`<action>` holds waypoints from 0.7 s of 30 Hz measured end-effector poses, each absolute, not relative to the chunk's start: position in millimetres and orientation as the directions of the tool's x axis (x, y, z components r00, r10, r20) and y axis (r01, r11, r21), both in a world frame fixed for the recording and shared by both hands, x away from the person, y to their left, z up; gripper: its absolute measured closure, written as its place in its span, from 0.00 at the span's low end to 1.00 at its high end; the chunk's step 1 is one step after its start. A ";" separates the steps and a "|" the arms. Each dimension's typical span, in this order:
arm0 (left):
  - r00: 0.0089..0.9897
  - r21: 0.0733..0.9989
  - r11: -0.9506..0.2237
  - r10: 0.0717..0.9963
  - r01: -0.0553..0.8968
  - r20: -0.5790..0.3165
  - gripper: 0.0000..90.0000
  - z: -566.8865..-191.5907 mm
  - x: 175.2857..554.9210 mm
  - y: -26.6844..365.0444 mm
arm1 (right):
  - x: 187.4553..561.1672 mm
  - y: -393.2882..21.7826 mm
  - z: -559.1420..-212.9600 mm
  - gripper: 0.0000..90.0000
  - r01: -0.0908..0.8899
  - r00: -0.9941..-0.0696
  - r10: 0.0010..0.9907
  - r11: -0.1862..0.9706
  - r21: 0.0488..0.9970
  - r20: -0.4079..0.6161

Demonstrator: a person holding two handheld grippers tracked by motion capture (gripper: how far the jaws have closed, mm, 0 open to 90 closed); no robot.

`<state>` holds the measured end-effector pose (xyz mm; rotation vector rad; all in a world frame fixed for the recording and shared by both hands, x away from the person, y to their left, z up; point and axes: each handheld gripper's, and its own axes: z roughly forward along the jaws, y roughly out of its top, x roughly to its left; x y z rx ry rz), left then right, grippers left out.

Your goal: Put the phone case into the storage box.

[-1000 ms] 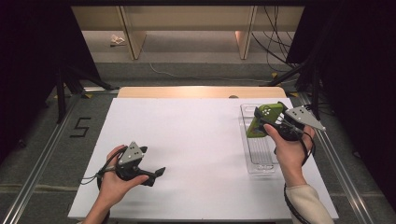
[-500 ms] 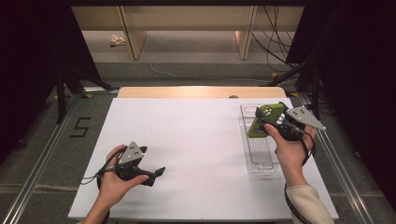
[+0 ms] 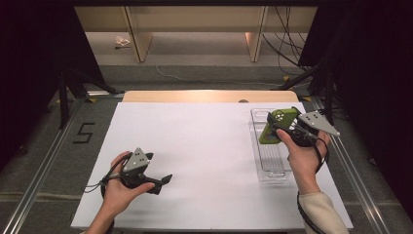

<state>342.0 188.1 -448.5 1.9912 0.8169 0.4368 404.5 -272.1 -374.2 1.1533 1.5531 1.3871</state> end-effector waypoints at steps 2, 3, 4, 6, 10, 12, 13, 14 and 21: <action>0.718 0.853 -0.366 0.696 0.373 -0.015 0.00 -448.7 342.0 188.0 | 404.8 -272.3 -374.3 0.18 0.143 -0.320 0.947 0.010 0.990 0.037; 0.718 0.852 -0.366 0.696 0.373 -0.015 0.00 -448.8 342.0 188.0 | 404.8 -272.5 -374.3 0.18 0.144 -0.319 0.947 0.010 0.990 0.037; 0.718 0.852 -0.367 0.695 0.374 -0.016 0.00 -448.8 342.0 188.1 | 404.9 -272.7 -374.2 0.18 0.143 -0.318 0.947 0.011 0.990 0.036; 0.718 0.852 -0.367 0.695 0.374 -0.016 0.00 -448.9 342.1 187.9 | 405.1 -273.6 -374.3 0.18 0.144 -0.316 0.948 0.012 0.989 0.035; 0.721 0.852 -0.367 0.693 0.373 -0.017 0.00 -449.0 341.9 187.3 | 406.0 -274.7 -374.8 0.18 0.147 -0.312 0.950 0.018 0.989 0.029; 0.721 0.852 -0.368 0.692 0.373 -0.016 0.00 -449.1 341.8 187.1 | 406.5 -274.5 -375.3 0.18 0.148 -0.312 0.950 0.021 0.989 0.027; 0.721 0.852 -0.367 0.693 0.373 -0.017 0.00 -449.0 341.8 187.2 | 406.6 -274.4 -375.6 0.18 0.149 -0.310 0.950 0.022 0.989 0.026; 0.720 0.852 -0.366 0.694 0.373 -0.018 0.00 -448.9 341.8 187.3 | 406.8 -274.6 -375.8 0.18 0.149 -0.308 0.951 0.027 0.989 0.021; 0.720 0.852 -0.366 0.694 0.374 -0.018 0.00 -449.3 342.1 187.9 | 409.9 -276.7 -376.7 0.18 0.151 -0.305 0.952 0.028 0.988 0.019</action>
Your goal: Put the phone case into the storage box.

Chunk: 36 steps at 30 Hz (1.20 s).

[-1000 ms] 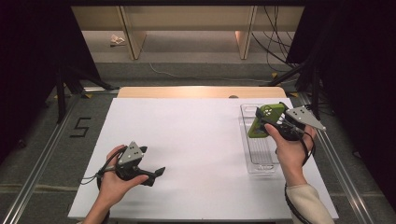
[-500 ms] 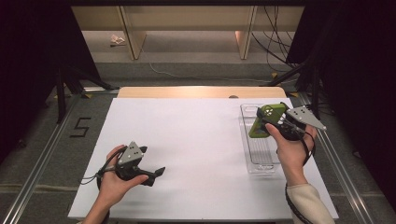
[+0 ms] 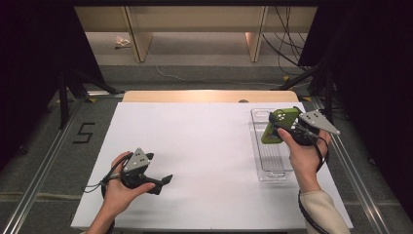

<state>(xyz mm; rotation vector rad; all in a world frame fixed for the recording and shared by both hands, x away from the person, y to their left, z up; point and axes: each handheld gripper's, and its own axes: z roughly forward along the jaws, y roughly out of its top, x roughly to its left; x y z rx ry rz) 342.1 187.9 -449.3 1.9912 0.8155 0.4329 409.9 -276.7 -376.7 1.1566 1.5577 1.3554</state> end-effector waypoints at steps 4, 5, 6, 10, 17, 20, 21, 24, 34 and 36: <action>0.718 0.854 -0.363 0.696 0.374 -0.018 0.00 -448.6 341.9 188.4 | 411.8 -277.1 -376.5 0.18 0.152 -0.303 0.953 0.030 0.988 0.018; 0.718 0.854 -0.362 0.696 0.373 -0.019 0.00 -448.8 341.9 188.3 | 412.2 -277.4 -376.4 0.18 0.152 -0.302 0.953 0.031 0.988 0.017; 0.718 0.854 -0.362 0.696 0.374 -0.020 0.00 -448.9 342.0 188.0 | 412.5 -277.8 -376.3 0.18 0.153 -0.301 0.953 0.027 0.988 0.020; 0.718 0.853 -0.365 0.695 0.373 -0.016 0.00 -448.3 341.6 187.9 | 413.5 -278.3 -375.5 0.18 0.155 -0.298 0.954 0.026 0.988 0.022; 0.717 0.854 -0.363 0.697 0.374 -0.018 0.00 -447.7 341.5 189.1 | 416.6 -275.5 -373.5 0.18 0.152 -0.298 0.954 0.028 0.988 0.018; 0.715 0.854 -0.359 0.699 0.375 -0.020 0.00 -447.8 341.1 190.0 | 418.7 -273.7 -374.3 0.18 0.156 -0.297 0.955 0.029 0.987 0.018; 0.714 0.855 -0.358 0.699 0.376 -0.021 0.00 -447.8 341.0 190.5 | 419.4 -273.2 -374.7 0.18 0.158 -0.297 0.955 0.029 0.987 0.020; 0.714 0.854 -0.358 0.700 0.377 -0.021 0.00 -447.7 340.7 191.7 | 420.9 -271.9 -374.7 0.18 0.159 -0.297 0.955 0.029 0.987 0.020; 0.711 0.854 -0.356 0.703 0.380 -0.023 0.00 -447.8 340.4 193.0 | 426.3 -268.9 -373.9 0.18 0.162 -0.294 0.956 0.036 0.986 0.013; 0.710 0.854 -0.356 0.704 0.380 -0.023 0.00 -447.9 340.3 192.9 | 427.7 -268.6 -374.2 0.18 0.163 -0.294 0.956 0.037 0.986 0.013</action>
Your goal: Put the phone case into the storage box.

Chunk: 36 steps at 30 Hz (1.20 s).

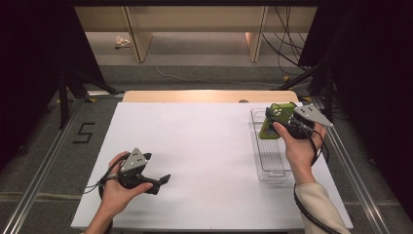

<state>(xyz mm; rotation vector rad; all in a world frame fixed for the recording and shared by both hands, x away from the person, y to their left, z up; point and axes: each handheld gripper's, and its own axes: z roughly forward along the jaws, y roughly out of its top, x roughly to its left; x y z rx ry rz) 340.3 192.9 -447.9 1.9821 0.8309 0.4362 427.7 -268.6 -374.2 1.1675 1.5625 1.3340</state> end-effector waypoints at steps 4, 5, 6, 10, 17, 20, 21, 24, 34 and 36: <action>0.711 0.854 -0.357 0.703 0.379 -0.021 0.00 -447.8 340.3 193.0 | 430.3 -268.8 -374.2 0.18 0.165 -0.291 0.957 0.034 0.986 0.015; 0.711 0.854 -0.356 0.703 0.380 -0.022 0.00 -447.8 340.3 193.0 | 430.7 -268.8 -374.2 0.18 0.165 -0.291 0.957 0.036 0.986 0.013; 0.710 0.854 -0.355 0.704 0.380 -0.023 0.00 -447.7 340.3 193.1 | 431.1 -268.8 -374.2 0.18 0.165 -0.291 0.957 0.037 0.986 0.013; 0.710 0.854 -0.356 0.704 0.380 -0.022 0.00 -447.5 340.2 193.3 | 433.3 -269.1 -375.2 0.18 0.170 -0.288 0.958 0.036 0.985 0.015; 0.709 0.855 -0.354 0.705 0.379 -0.023 0.00 -447.8 340.3 194.0 | 437.3 -269.2 -376.4 0.18 0.177 -0.285 0.958 0.037 0.984 0.015; 0.708 0.855 -0.353 0.706 0.381 -0.024 0.00 -447.7 340.2 194.5 | 439.1 -268.9 -376.2 0.18 0.181 -0.283 0.959 0.039 0.983 0.014; 0.708 0.855 -0.353 0.706 0.381 -0.024 0.00 -447.7 340.2 194.7 | 439.8 -268.7 -376.2 0.18 0.180 -0.282 0.959 0.038 0.983 0.015; 0.707 0.855 -0.351 0.707 0.381 -0.025 0.00 -447.6 340.2 195.0 | 441.9 -268.6 -375.9 0.18 0.181 -0.282 0.959 0.040 0.983 0.013; 0.706 0.854 -0.351 0.708 0.384 -0.026 0.00 -448.0 340.4 195.0 | 448.2 -269.2 -373.6 0.18 0.182 -0.276 0.961 0.037 0.983 0.015; 0.706 0.854 -0.351 0.708 0.384 -0.027 0.00 -448.2 340.4 195.0 | 449.4 -269.4 -373.0 0.18 0.183 -0.274 0.962 0.039 0.982 0.013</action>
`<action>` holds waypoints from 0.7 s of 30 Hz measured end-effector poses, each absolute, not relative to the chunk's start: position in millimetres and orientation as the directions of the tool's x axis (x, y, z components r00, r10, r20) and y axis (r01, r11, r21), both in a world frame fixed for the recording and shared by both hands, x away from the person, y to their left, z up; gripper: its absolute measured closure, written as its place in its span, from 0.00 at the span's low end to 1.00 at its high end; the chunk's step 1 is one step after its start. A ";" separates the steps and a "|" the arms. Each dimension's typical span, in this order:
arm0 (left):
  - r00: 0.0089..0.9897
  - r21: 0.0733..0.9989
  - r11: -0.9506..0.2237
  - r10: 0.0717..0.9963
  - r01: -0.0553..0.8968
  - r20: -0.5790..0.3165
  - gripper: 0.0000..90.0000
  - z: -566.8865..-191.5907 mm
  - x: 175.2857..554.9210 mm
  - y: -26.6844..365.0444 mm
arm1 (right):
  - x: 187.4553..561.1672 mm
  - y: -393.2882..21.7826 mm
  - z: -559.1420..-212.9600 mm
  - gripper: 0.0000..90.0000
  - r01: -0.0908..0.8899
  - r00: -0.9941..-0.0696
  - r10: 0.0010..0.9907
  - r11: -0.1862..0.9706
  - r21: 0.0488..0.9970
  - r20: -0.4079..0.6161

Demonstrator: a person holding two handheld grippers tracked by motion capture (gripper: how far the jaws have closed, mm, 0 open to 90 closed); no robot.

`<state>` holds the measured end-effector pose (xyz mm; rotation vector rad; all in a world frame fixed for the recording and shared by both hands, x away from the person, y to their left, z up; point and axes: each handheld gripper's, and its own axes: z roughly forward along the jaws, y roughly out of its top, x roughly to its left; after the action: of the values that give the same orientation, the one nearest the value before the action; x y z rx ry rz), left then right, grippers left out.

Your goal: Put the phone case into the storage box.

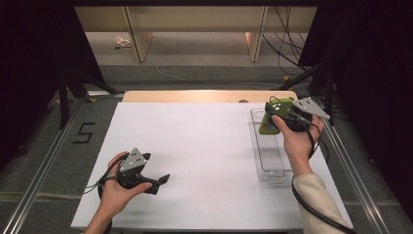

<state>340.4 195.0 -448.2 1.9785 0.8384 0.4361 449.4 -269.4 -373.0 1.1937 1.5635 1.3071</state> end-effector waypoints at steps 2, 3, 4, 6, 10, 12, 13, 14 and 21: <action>0.706 0.854 -0.351 0.708 0.384 -0.027 0.00 -448.1 340.4 194.9 | 450.6 -269.1 -372.4 0.18 0.182 -0.274 0.962 0.042 0.982 0.010; 0.706 0.854 -0.351 0.707 0.384 -0.026 0.00 -448.1 340.4 194.9 | 451.3 -268.7 -372.1 0.18 0.181 -0.273 0.962 0.042 0.983 0.010; 0.707 0.854 -0.352 0.707 0.384 -0.026 0.00 -448.1 340.3 194.8 | 452.1 -268.6 -371.8 0.18 0.181 -0.273 0.962 0.043 0.983 0.008; 0.707 0.854 -0.352 0.706 0.383 -0.027 0.00 -448.1 340.2 194.9 | 453.8 -268.1 -371.5 0.18 0.181 -0.273 0.962 0.046 0.982 0.006; 0.707 0.855 -0.350 0.707 0.383 -0.027 0.00 -448.0 340.4 195.3 | 457.1 -267.1 -370.4 0.18 0.181 -0.273 0.962 0.049 0.982 0.002; 0.707 0.854 -0.352 0.707 0.383 -0.026 0.00 -448.1 340.4 195.3 | 458.5 -266.8 -369.6 0.18 0.181 -0.272 0.962 0.050 0.982 0.001; 0.707 0.854 -0.352 0.707 0.384 -0.026 0.00 -448.1 340.3 195.2 | 459.0 -266.8 -369.2 0.18 0.182 -0.271 0.963 0.050 0.982 0.001; 0.707 0.854 -0.352 0.707 0.383 -0.026 0.00 -448.1 340.3 195.1 | 459.7 -266.8 -369.0 0.18 0.182 -0.271 0.963 0.051 0.982 0.000; 0.708 0.854 -0.351 0.706 0.384 -0.028 0.00 -448.4 340.3 194.6 | 464.0 -267.3 -369.7 0.19 0.188 -0.269 0.963 0.057 0.980 -0.004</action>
<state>340.3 194.6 -448.4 1.9789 0.8366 0.4331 464.0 -267.3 -369.7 1.1890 1.5719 1.2838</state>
